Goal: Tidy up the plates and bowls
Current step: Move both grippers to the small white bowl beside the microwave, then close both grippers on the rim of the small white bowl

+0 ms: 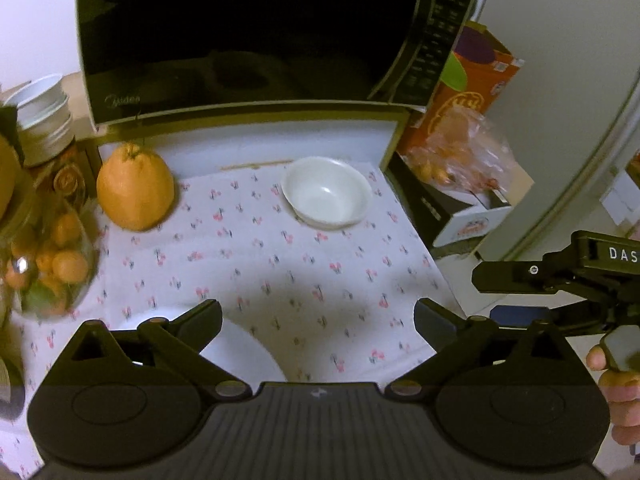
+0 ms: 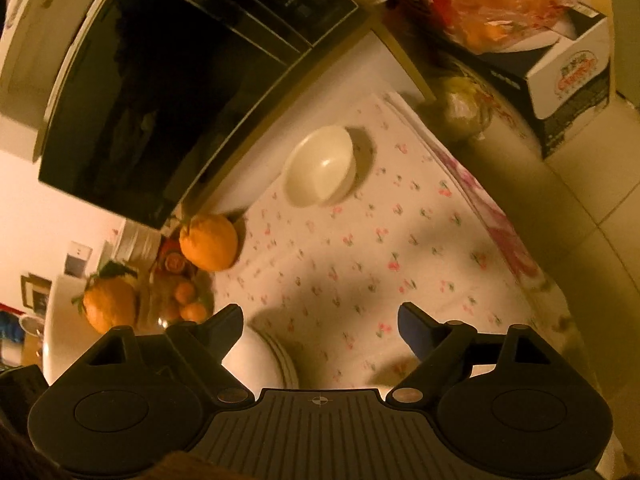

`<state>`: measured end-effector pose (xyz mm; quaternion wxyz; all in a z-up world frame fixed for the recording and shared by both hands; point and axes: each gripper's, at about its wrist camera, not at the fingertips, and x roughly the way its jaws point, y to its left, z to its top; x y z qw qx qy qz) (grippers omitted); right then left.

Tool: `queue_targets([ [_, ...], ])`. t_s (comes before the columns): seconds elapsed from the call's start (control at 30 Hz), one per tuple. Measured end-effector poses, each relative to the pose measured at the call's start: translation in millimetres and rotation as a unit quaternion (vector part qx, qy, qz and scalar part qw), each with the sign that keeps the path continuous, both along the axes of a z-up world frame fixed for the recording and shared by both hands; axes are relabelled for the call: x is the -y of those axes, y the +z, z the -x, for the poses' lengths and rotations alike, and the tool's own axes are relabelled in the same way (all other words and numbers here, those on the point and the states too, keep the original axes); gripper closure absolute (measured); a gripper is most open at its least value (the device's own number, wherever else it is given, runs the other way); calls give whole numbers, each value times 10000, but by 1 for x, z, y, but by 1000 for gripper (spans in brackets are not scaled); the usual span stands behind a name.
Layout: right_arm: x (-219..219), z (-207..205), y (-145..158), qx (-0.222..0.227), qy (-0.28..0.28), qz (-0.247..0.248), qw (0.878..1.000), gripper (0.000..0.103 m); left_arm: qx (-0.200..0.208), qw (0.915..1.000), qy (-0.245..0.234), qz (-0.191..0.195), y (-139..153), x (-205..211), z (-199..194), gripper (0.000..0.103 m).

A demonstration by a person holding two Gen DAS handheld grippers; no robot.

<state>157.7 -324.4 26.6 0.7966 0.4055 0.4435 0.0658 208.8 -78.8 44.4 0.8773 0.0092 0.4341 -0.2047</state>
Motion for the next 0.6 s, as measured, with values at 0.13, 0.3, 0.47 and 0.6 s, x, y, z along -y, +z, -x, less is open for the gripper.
queue_targets([
  [0.13, 6, -29, -12, -54, 70, -394, 9992, 17, -21, 9999, 91, -120, 1, 7, -28, 1],
  [0.3, 15, -60, -23, 49, -35, -628, 9980, 17, 20, 9995, 202, -252, -2, 15, -63, 1],
  [0.47, 24, -88, -45, -9, -104, -747, 9972, 17, -11, 9994, 199, -274, -18, 25, -93, 1],
  [0.6, 30, -98, -70, 116, -289, -800, 9963, 17, -45, 9996, 166, -203, -38, 32, -113, 6],
])
